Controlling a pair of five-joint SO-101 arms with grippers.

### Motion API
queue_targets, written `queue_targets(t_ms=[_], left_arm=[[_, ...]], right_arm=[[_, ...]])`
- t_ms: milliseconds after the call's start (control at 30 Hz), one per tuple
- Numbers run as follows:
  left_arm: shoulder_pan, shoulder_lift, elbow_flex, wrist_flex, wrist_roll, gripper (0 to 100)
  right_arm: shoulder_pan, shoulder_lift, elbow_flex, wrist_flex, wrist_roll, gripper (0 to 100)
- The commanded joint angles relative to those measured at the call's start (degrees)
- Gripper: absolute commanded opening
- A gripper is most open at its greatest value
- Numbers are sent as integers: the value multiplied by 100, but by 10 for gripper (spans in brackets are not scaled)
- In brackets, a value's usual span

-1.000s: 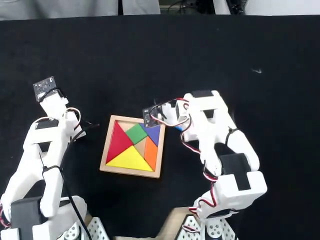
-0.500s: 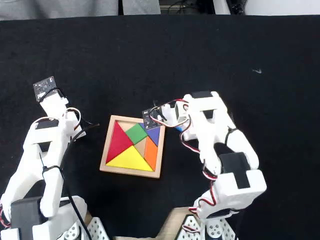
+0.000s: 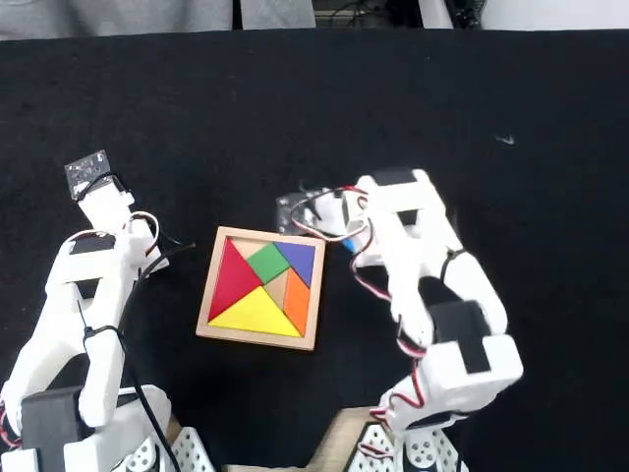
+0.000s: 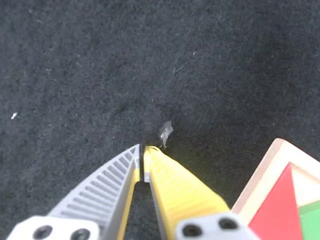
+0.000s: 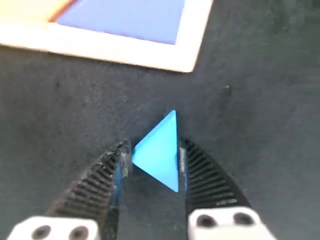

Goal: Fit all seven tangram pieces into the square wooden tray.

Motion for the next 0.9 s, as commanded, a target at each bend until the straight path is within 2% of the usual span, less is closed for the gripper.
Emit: queue_targets(t_ms=[0,233,367,533,700,867], left_arm=[[-66,-202,-31,-70,79,29],[-804,-273,13,466,35,29],[-1499,-273,13,589,35,33],[-1710,-273,4,598,35,33],[-1692,-273,4,589,35,33],[-1613,-264,4,589,35,33]], right_arm=[[-633,-699,-593,369,-1064,85],[-2136,-804,-778,-273,-2673,85],[-2716,-470,-1086,-457,-3103,88],[-2760,760,-2413,-264,-3578,88],[-2822,1815,-3749,712,-3604,88],[-2840,2281,-4303,1231,-3587,88]])
